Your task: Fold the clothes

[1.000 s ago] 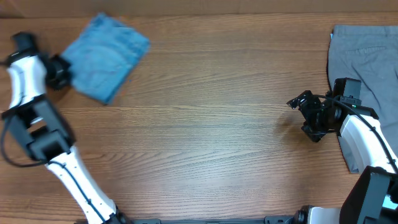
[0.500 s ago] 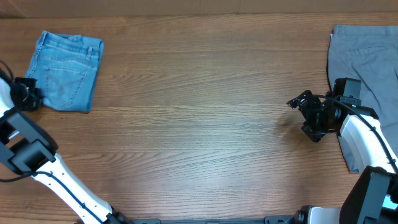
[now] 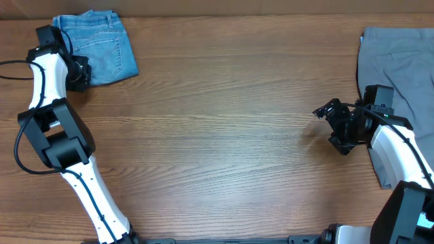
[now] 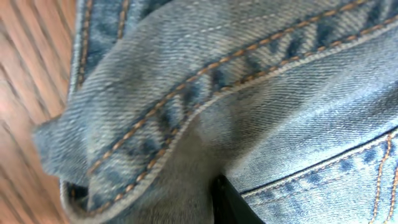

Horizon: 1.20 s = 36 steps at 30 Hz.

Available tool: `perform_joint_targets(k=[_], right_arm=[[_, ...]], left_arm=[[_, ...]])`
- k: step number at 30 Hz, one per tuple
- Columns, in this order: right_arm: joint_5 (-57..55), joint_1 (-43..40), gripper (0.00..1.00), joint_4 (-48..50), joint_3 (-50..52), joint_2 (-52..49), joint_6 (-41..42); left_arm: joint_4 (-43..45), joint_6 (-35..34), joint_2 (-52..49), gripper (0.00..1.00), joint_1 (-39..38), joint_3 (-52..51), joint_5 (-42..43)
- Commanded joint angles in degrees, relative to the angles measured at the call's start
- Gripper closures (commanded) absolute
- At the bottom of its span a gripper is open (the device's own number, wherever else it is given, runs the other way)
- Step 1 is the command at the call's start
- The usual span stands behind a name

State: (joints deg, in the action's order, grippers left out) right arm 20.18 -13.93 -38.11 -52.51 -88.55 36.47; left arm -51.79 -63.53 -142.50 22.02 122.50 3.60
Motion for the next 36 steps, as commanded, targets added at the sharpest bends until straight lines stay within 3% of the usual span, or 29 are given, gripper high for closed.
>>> perform_joint_targets(k=[1,7,12,13,14,15,25,32,36], right_arm=[[0.2,-0.2,0.00,0.4,-1.6,1.0,0.5],[0.2,-0.2,0.00,0.4,-1.6,1.0,0.4],[0.2,-0.2,0.00,0.4,-1.6,1.0,0.4],[0.2,-0.2,0.00,0.4,-1.6,1.0,0.4],[0.2,-0.2,0.00,0.4,-1.6,1.0,0.5],[0.2,-0.2,0.00,0.4,-1.6,1.0,0.4],[0.2,-0.2,0.00,0.4,-1.6,1.0,0.4],[0.7,-0.2,0.00,0.8,-1.6,1.0,3.1],[0.9,-0.2,0.00,0.4,-1.6,1.0,7.2]], left_arm=[[-0.5,4.8,-0.7,0.79,2.5,-0.5,-3.8],[-1.7,8.3,-0.7,0.79,5.6,-0.5,-4.7],[-1.0,10.0,-0.7,0.72,6.9,-0.5,-4.6],[-0.7,11.1,-0.7,0.61,6.9,-0.5,-4.6],[-0.6,11.7,-0.7,0.39,6.9,-0.5,-4.6],[-0.7,12.6,-0.7,0.00,6.9,-0.5,-4.2],[-12.7,14.4,2.9,0.00,6.9,4.0,-3.6],[-14.1,18.2,18.3,0.00,5.2,5.5,0.7],[-15.7,27.0,28.0,0.00,3.3,5.5,11.1]])
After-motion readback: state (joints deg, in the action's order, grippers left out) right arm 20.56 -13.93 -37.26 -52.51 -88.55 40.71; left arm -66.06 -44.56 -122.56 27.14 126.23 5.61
